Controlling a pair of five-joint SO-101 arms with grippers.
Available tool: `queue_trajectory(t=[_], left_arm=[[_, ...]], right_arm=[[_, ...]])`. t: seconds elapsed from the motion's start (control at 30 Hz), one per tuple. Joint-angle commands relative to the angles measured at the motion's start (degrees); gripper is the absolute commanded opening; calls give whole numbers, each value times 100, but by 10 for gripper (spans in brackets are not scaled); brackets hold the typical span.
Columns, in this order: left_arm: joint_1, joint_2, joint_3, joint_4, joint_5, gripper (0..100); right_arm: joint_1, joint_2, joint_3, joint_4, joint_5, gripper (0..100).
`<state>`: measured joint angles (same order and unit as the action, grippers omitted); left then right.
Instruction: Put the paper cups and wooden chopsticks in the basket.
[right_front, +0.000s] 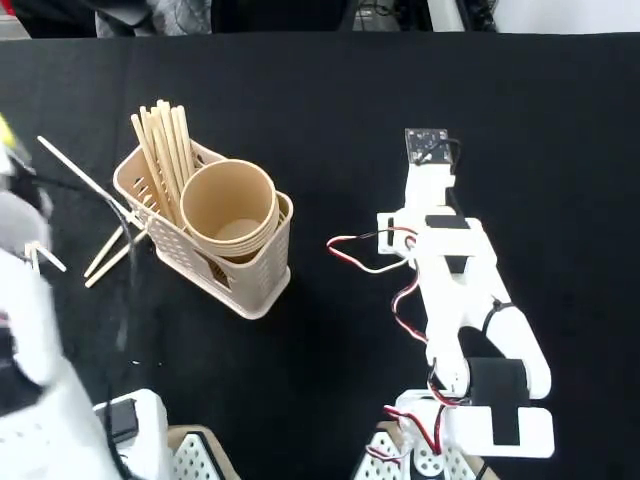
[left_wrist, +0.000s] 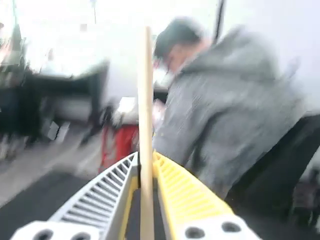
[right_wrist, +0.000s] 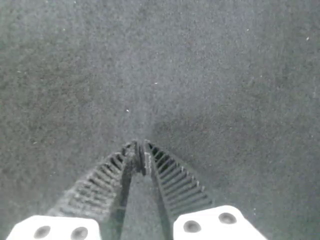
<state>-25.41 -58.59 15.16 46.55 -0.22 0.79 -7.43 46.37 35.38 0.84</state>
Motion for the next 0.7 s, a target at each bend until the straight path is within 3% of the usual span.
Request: queue_trajectory(t=[0.0,0.1,0.4,0.67], left_arm=[[804,-1635,2826,-3174,26,29],[1288,-2136,3881,-4387,18,29],[2352,-1600,4004,-4246,70,29],[2070,-607,4215,-5020,633,29]], right_arm=[[-79,-127,-22,-44,-9,15],[-79,-127,-22,-53,-9,15],[-70,-127,-22,-70,-9,15],[-70,-127,-31,-70,-9,15]])
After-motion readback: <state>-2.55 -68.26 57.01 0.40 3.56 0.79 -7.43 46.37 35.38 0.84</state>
